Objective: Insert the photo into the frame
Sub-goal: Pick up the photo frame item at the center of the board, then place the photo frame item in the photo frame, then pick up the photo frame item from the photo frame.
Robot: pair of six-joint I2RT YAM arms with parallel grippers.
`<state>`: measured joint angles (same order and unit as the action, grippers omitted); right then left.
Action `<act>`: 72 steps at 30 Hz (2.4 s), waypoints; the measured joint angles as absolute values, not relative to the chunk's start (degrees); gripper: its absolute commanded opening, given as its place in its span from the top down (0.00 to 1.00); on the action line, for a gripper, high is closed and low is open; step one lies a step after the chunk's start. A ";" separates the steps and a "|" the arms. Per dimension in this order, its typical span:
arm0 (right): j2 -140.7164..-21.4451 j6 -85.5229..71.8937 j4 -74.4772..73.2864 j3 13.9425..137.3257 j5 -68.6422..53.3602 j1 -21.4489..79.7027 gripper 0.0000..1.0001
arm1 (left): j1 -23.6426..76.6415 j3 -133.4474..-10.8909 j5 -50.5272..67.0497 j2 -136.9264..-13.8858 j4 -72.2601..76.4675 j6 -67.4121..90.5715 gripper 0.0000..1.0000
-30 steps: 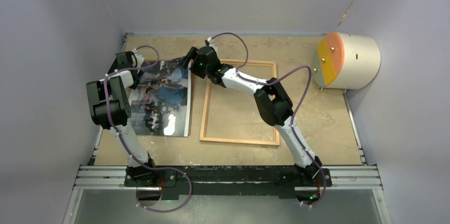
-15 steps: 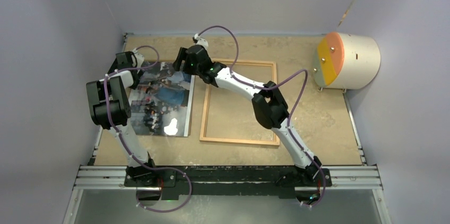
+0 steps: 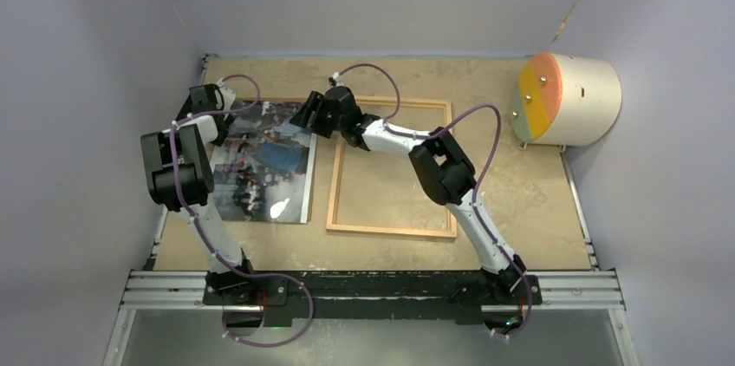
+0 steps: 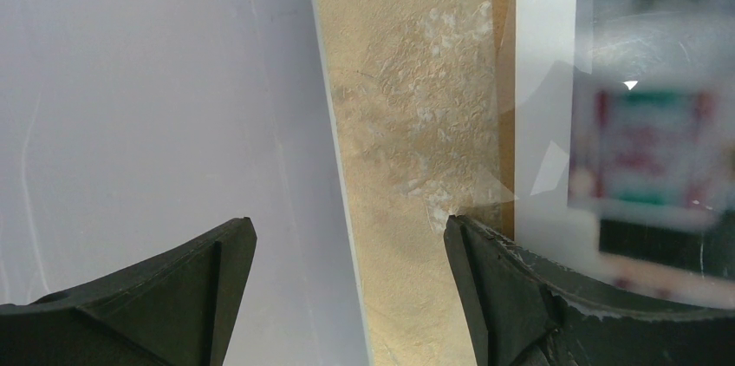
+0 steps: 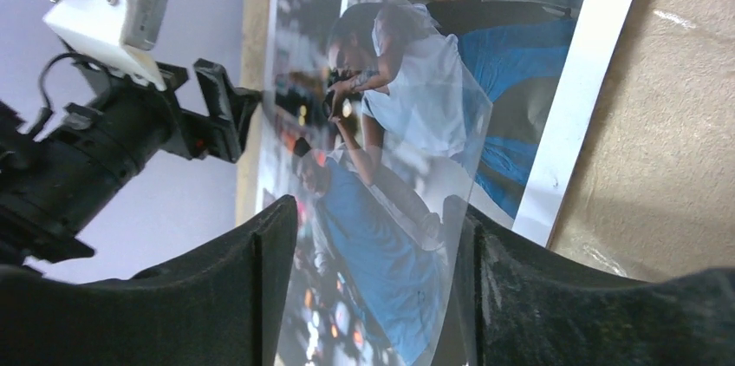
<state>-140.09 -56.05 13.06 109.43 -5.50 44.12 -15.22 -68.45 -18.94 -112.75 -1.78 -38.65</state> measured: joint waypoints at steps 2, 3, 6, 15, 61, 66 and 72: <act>-140.09 -58.02 15.25 108.25 -7.68 43.31 0.50 | -15.22 -68.47 -18.74 -112.75 -1.93 -38.65 0.12; -140.11 -59.00 16.08 108.16 -8.75 42.96 0.57 | -15.22 -68.51 -18.65 -112.75 -2.02 -38.63 0.12; -140.11 -60.71 19.00 108.16 -10.61 42.24 0.74 | -15.25 -68.75 -18.57 -112.75 -2.39 -38.63 0.12; -140.09 -63.02 20.75 108.33 -15.11 40.60 1.00 | -16.95 -72.75 -14.59 -112.55 -9.50 -38.59 0.01; -102.28 -36.80 -14.04 66.52 -18.22 15.00 0.02 | 7.16 -73.17 -13.28 -108.75 -25.69 -35.57 0.00; -95.72 -44.10 -8.10 51.94 -21.21 18.65 0.03 | 7.20 -73.03 -13.28 -108.75 -25.54 -35.38 0.00; -92.03 -55.40 4.75 42.61 -22.79 25.56 0.20 | 7.31 -72.20 -13.56 -108.47 -24.51 -35.14 0.00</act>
<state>-92.03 -55.40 4.75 42.61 -22.79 25.56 7.31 -72.20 -13.56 -108.47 -24.51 -35.14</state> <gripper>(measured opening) 0.884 0.996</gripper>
